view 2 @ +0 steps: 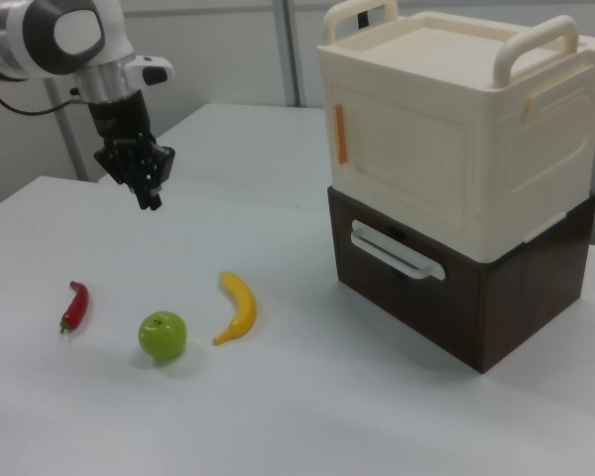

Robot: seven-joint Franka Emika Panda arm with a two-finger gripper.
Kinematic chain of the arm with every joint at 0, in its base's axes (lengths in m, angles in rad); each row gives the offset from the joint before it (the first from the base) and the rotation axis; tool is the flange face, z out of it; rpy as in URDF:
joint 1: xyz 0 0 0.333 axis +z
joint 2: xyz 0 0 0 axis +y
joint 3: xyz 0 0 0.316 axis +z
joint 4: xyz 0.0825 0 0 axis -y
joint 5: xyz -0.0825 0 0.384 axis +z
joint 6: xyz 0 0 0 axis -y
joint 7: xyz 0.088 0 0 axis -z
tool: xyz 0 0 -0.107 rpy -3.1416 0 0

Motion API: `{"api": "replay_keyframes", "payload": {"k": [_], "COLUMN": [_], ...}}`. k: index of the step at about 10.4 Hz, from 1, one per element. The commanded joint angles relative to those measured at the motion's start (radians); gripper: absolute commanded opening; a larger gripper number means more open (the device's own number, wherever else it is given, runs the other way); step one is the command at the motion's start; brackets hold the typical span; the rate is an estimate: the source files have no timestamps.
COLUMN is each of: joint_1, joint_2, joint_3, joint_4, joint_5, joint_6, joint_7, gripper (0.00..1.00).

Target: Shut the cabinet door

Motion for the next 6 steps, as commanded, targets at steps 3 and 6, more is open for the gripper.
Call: {"api": "replay_keyframes", "payload": {"k": [3,6], "joint_1": [0.023,0.021], "joint_2": [-0.043,-0.043], "joint_3": [-0.040,-0.044], "joint_4": [-0.041,-0.031], "joint_5": [-0.004,-0.003], "joint_6": [-0.011,-0.013], "joint_7": [0.083,0.088], "gripper": [1.00,1.00]}}
